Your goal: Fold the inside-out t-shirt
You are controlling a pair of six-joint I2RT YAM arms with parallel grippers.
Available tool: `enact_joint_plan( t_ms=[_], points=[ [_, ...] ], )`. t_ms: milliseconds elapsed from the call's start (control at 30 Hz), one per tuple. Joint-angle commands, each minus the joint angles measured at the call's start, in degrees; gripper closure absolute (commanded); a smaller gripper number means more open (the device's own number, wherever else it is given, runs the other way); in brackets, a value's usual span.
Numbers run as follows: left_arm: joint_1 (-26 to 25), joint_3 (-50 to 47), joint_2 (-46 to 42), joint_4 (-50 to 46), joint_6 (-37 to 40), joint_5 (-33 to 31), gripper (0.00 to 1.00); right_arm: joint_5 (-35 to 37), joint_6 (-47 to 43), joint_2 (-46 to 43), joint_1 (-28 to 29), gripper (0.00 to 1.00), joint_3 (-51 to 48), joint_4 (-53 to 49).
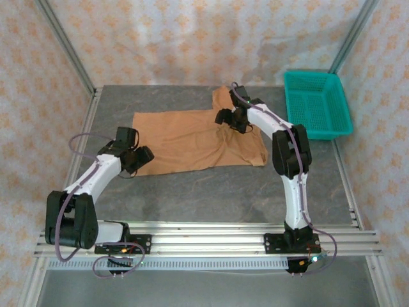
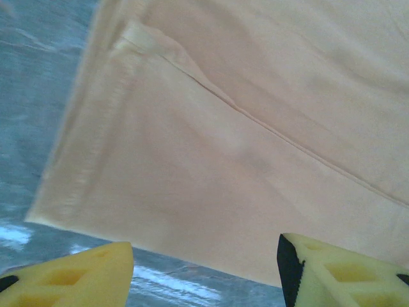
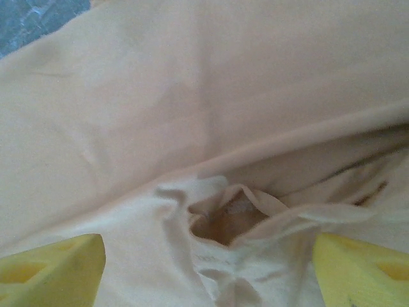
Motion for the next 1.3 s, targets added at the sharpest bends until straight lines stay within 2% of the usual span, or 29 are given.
enact_joint_plan(
  t_ms=[0,167,267,367,467,700,867,967,1100,1267],
  points=[
    [-0.3,0.3,3.8,4.6,-3.0,2.8,0.37,3.4,0.4,-6.4,0.0,0.15,-4.1,-3.1],
    [0.4,0.4,8.3,6.2,-1.6,3.1,0.38,2.9,1.2,-14.5,-0.1,0.15,-15.7,-1.6],
    [2.5,0.1,10.4,6.5,-0.4,3.3,0.37,0.1,3.6,-20.0,-0.3,0.15,-27.1,3.9],
    [5.6,-1.1,10.9,5.8,1.0,3.4,0.38,1.7,5.0,-24.1,-0.9,0.15,-37.4,7.4],
    [7.3,-2.8,9.5,4.9,2.0,2.6,0.38,2.0,5.8,-27.3,-2.3,0.15,-45.4,9.2],
    [7.3,-7.6,4.7,3.7,2.6,2.2,0.38,2.3,7.1,-37.5,-2.4,0.15,-59.1,9.0],
    [7.0,-9.8,-2.7,-0.9,2.6,2.9,0.38,2.8,9.0,-50.6,-1.8,0.15,-66.3,4.4],
    [6.5,-8.5,-7.6,-4.3,2.5,2.6,0.38,3.5,9.8,-57.1,-1.7,0.14,-66.1,2.3],
    [6.4,-0.3,-8.4,-8.4,5.6,-0.4,0.36,6.2,7.7,-57.8,-1.9,0.11,-57.4,1.0],
    [6.8,16.7,4.2,-9.7,7.5,-2.9,0.37,12.3,3.1,-45.9,-3.6,0.11,-39.4,4.4]
  ],
)
